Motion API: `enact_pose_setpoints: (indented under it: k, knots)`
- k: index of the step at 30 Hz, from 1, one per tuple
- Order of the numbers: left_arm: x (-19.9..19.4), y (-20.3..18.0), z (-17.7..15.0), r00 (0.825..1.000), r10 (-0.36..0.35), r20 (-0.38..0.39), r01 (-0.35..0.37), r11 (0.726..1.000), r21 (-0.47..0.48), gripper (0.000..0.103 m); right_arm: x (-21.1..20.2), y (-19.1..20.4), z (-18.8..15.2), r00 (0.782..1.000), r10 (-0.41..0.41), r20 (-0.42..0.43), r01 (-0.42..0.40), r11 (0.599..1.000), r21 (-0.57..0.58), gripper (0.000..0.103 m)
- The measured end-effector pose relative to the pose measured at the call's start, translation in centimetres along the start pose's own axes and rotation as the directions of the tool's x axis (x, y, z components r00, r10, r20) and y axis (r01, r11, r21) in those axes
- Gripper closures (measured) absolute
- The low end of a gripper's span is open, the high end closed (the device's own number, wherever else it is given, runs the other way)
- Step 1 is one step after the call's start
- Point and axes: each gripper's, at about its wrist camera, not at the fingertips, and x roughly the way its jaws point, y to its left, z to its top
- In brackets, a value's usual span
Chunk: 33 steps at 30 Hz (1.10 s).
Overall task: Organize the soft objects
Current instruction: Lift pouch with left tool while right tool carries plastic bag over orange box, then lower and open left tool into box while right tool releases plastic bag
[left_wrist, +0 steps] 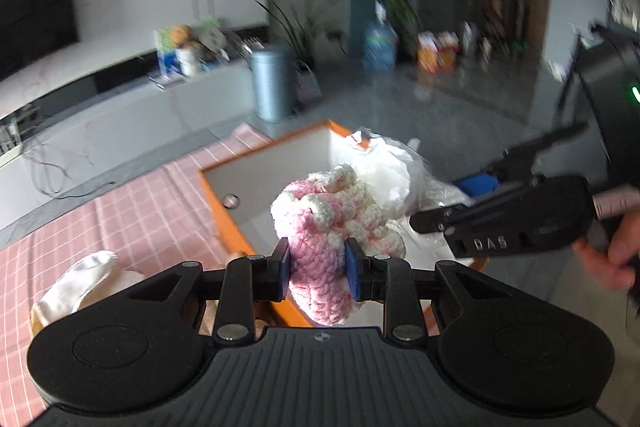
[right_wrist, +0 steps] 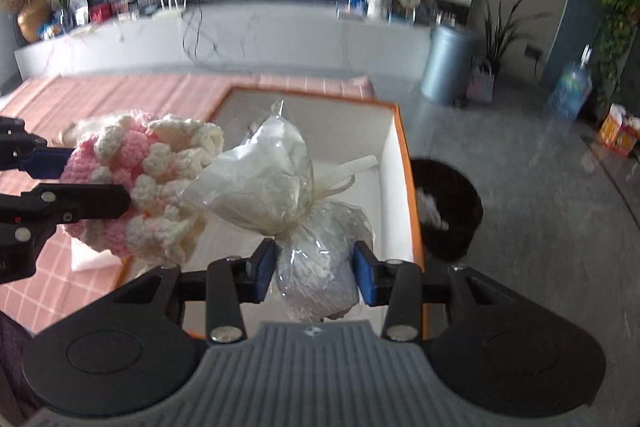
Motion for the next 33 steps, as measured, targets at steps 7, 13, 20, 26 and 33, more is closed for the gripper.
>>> enact_pose_setpoints:
  k: [7,13,20,26,33]
  knots:
    - [1.3,0.7,-0.3,0.999,-0.027,-0.032,0.025,0.998,-0.058,0.072,3.9,-0.9,0.7,0.981,0.007,-0.192,-0.023,0.996,-0.084,0.061]
    - [1.5,0.0,-0.6,0.999,-0.024,-0.029,0.023,0.998,-0.066,0.071,6.3,-0.3,1.1,0.955,-0.017,-0.296,-0.029,0.988,-0.150,0.061]
    - [0.9,-1.3,-0.9,1.000,0.023,0.012,-0.023,0.999,-0.050,0.070,8.3,-0.1,0.9,0.922,-0.049,-0.385,-0.047,0.971,-0.235,0.060]
    - [-0.9,-1.6,-0.8,0.996,0.049,0.077,-0.045,0.998,-0.047,0.064,9.4,-0.1,1.0,0.903,-0.041,-0.427,-0.065,0.971,-0.230,0.058]
    - [-3.7,-2.5,0.0,0.979,0.123,0.163,-0.125,0.992,0.003,0.056,9.4,0.4,0.9,0.905,-0.056,-0.422,-0.057,0.966,-0.252,0.054]
